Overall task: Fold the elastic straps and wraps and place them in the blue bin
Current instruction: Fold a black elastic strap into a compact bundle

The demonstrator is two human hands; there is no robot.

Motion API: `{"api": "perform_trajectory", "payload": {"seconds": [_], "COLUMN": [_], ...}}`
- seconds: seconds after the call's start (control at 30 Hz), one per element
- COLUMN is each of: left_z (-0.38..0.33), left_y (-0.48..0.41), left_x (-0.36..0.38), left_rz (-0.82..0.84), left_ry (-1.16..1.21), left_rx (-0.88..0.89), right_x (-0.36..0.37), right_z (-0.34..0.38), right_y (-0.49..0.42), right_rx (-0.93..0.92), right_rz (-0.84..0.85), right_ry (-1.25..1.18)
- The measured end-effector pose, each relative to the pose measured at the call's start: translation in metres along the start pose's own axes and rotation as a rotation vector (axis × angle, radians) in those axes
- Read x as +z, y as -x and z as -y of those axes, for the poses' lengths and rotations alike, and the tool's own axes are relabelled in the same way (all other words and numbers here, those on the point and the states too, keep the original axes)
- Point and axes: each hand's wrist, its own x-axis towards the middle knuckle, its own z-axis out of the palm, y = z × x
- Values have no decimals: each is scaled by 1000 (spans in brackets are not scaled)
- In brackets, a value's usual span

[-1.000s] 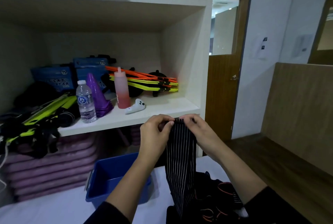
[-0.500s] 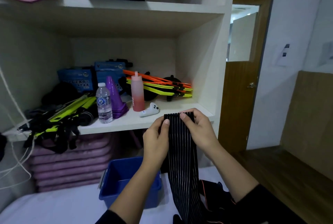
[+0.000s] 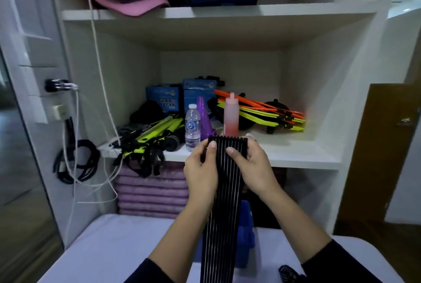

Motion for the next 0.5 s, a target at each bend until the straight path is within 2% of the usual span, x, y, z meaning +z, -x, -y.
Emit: {"api": "perform_trajectory", "payload": {"seconds": [0.2,0.37,0.5], "left_z": [-3,3,9], "left_y": [-24,-47,-75], "left_x": [-66,-129,-163], "left_rz": [88,-11,-6], "left_ry": [-78,-160,-205], "left_rx": [37,64,31], "right_x": [61,113,150], "right_z": [-6,-13,-19], "right_y": [-17,-23,-39], "right_rx": [19,58,87], "right_rz": [53,201,155], "right_ry": [-36,-23,-27]}}
